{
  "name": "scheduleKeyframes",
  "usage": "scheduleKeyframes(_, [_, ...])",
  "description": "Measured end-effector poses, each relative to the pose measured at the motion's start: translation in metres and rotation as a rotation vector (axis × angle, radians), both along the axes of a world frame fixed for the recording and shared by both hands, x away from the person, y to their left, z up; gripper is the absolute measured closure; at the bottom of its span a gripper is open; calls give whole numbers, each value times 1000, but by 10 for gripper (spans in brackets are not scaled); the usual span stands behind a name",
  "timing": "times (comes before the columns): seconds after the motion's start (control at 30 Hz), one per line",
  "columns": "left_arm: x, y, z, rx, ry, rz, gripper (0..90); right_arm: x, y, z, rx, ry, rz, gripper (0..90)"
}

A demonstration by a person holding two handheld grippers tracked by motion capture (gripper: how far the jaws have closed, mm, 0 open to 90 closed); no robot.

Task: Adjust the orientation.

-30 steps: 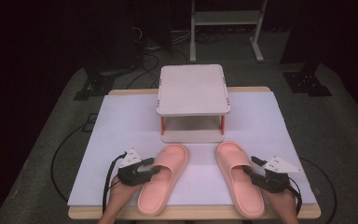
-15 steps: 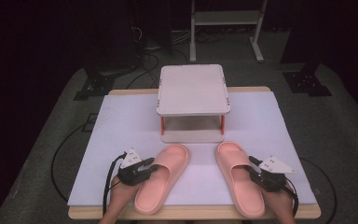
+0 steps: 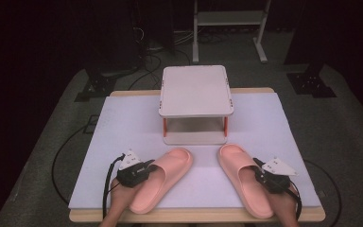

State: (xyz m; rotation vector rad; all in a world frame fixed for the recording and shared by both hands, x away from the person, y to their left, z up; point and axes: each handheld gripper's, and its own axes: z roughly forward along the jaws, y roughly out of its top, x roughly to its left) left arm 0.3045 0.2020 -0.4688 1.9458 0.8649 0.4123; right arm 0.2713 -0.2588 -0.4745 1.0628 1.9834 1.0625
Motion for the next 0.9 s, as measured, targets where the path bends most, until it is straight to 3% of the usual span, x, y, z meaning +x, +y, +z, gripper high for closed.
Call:
scheduleKeyframes(0.2, [0,3,0,-10,2,10,826,0,0,1,-18,-2,-6,813])
scheduleKeyframes(0.47, [-1,5,3,-30,2,14,832,-2,0,3,-7,2,-9,826])
scheduleKeyframes(0.57, [-3,8,6,-64,0,19,834,-3,1,7,5,3,-7,828])
scheduleKeyframes(0.6, [-4,10,10,-93,-4,26,834,-5,1,10,14,-7,-8,829])
scheduleKeyframes(0.77, [-6,10,19,-136,-16,20,833,-8,-2,20,66,-19,-11,828])
scheduleKeyframes(0.9, [-9,8,34,-171,-36,-6,833,-13,-7,32,103,-34,-19,828])
